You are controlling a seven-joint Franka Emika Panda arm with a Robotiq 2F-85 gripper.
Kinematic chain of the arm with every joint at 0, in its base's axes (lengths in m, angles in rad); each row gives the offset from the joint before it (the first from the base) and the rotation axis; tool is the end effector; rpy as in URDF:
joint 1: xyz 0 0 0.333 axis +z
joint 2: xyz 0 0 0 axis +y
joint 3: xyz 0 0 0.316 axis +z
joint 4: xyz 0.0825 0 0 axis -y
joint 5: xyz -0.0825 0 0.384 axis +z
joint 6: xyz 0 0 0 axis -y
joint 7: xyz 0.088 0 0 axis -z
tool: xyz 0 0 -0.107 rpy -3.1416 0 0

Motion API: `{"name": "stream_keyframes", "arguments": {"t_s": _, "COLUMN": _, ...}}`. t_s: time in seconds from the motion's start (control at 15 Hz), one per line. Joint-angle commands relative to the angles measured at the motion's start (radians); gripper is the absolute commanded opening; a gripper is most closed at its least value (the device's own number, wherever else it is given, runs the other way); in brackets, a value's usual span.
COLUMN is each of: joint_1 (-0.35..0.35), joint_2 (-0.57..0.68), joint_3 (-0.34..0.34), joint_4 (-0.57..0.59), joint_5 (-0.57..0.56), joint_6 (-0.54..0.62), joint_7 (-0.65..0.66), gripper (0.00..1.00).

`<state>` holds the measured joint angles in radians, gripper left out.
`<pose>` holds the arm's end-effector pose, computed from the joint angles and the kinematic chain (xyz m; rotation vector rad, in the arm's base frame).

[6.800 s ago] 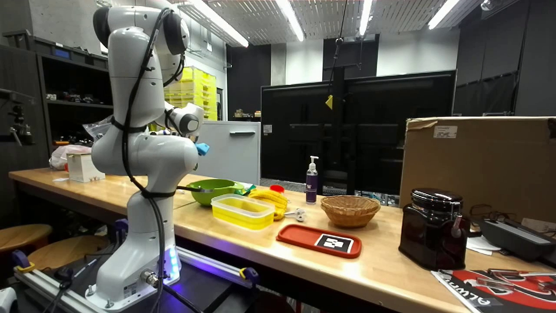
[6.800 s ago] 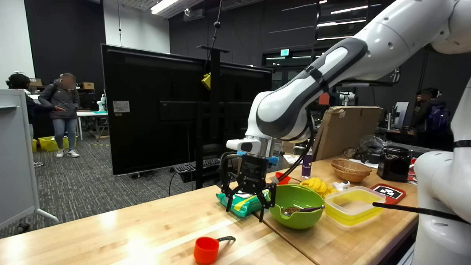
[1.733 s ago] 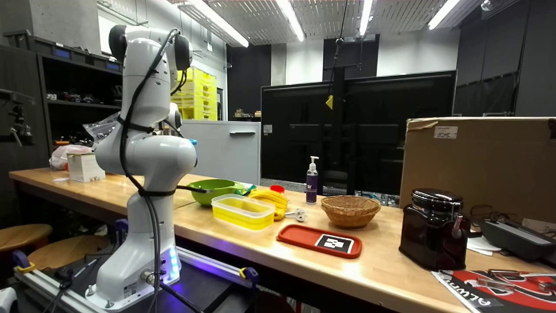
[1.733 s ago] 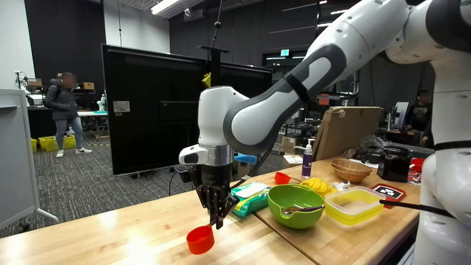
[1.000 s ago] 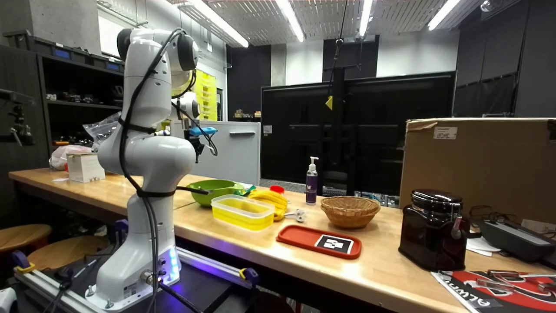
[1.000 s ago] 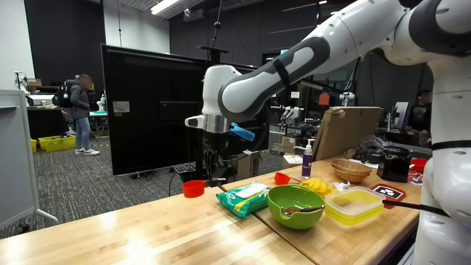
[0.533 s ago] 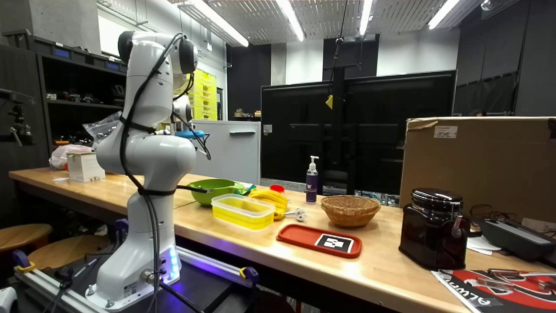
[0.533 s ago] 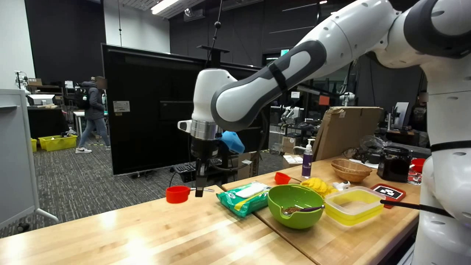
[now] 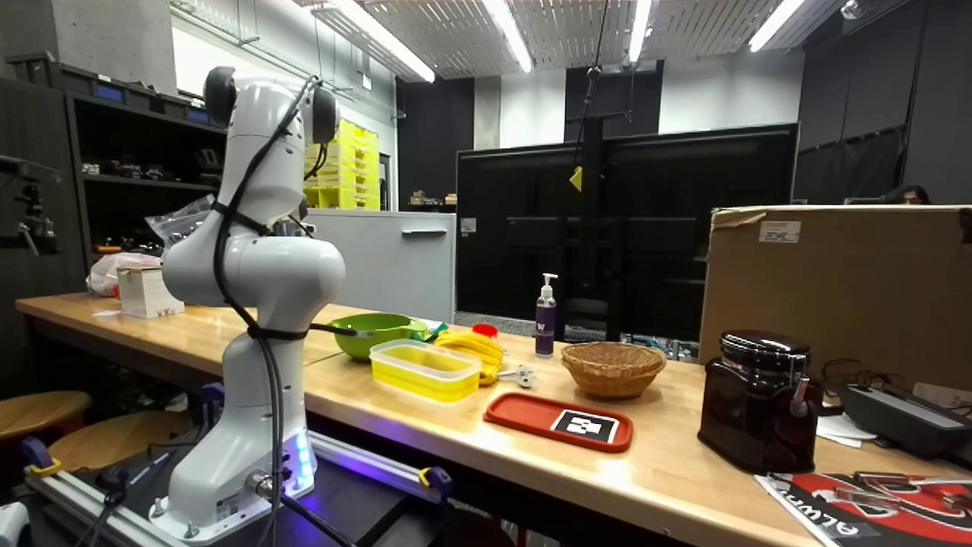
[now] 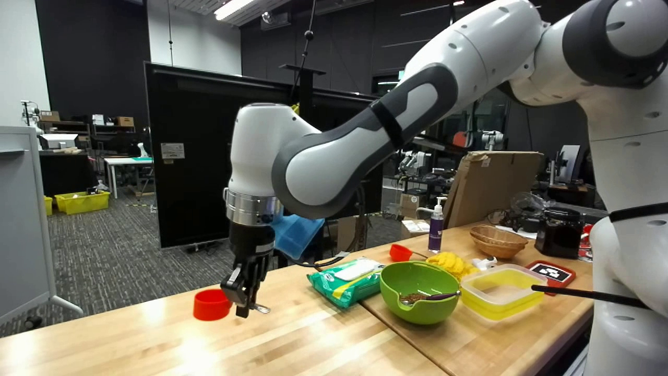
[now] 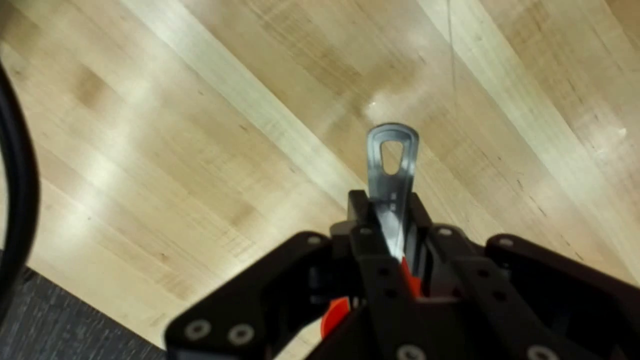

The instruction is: Move the orange measuring cup on the left forwards.

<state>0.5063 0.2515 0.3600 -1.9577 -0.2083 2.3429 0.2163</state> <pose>0.4095 0.4618 0.3711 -2.8876 -1.1652 -0.2645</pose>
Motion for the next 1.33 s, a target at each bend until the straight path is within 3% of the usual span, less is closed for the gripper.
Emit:
{"name": "stream_keyframes", "arguments": {"t_s": 0.0, "joint_1": 0.045, "joint_2": -0.003, "joint_3": -0.012, "joint_4": 0.000, "joint_5": -0.029, "joint_6": -0.004, "joint_7": 0.189, "gripper": 0.04}}
{"name": "stream_keyframes", "arguments": {"t_s": 0.67, "joint_1": 0.092, "joint_2": -0.103, "joint_3": 0.000, "joint_4": -0.159, "joint_5": 0.036, "joint_6": 0.008, "joint_7": 0.593, "gripper": 0.04}}
{"name": "stream_keyframes", "arguments": {"t_s": 1.27, "joint_1": 0.071, "joint_2": -0.235, "joint_3": 0.051, "joint_4": -0.315, "joint_5": 0.178, "joint_6": 0.029, "joint_7": 0.778, "gripper": 0.04}}
